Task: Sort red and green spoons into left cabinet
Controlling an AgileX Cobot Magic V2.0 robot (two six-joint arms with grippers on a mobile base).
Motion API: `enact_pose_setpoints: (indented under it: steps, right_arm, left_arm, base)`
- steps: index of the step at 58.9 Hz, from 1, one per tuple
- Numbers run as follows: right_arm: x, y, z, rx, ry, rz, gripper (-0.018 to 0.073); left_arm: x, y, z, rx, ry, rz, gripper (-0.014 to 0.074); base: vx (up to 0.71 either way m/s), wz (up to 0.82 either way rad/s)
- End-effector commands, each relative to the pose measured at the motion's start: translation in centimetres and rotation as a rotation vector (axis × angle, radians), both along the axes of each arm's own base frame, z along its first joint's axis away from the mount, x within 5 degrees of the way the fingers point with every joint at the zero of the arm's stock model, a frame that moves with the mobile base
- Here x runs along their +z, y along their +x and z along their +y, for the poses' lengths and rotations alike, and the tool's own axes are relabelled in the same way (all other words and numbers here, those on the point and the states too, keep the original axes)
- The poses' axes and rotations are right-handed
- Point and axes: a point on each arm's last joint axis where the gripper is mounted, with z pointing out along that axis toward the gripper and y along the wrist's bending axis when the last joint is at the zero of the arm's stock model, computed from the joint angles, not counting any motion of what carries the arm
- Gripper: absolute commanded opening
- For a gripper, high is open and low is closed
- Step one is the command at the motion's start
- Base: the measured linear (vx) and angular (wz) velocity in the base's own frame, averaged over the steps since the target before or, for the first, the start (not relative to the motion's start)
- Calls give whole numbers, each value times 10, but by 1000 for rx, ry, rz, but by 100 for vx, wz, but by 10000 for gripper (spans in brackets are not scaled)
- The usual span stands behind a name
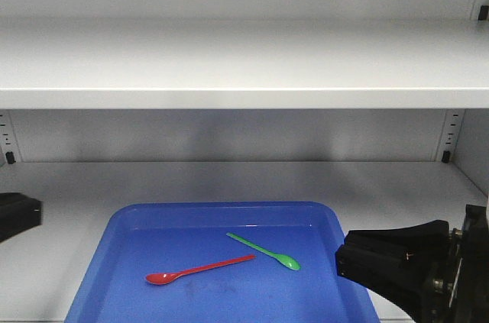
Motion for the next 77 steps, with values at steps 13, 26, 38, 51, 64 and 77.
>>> enact_pose_setpoints:
  steps: [13, 26, 38, 51, 64, 77]
  right_arm:
    - [14, -2, -1, -9, 56, -35, -6]
    - [14, -2, -1, -9, 56, -35, -6]
    - [14, -2, -1, -9, 56, -35, -6]
    - [14, -2, -1, -10, 56, -35, -6]
    - [14, -2, -1, -10, 56, -35, -6]
    - [15, -2, -1, -13, 56, -36, -6]
  left_arm:
    - [27, -46, 26, 186, -60, -224, 0]
    - [-11, -87, 40, 236, -123, -347, 0]
    - [-60, -83, 44, 289, -73, -342, 0]
    - [-122, -75, 49, 350, -37, -401, 0]
    - [-173, -84, 48, 334, -104, -494, 0]
    - [-176, -90, 58, 463, -95, -453, 0]
  base:
    - [0, 0]
    - [0, 0]
    - [0, 0]
    - [0, 0]
    - [0, 0]
    - [0, 0]
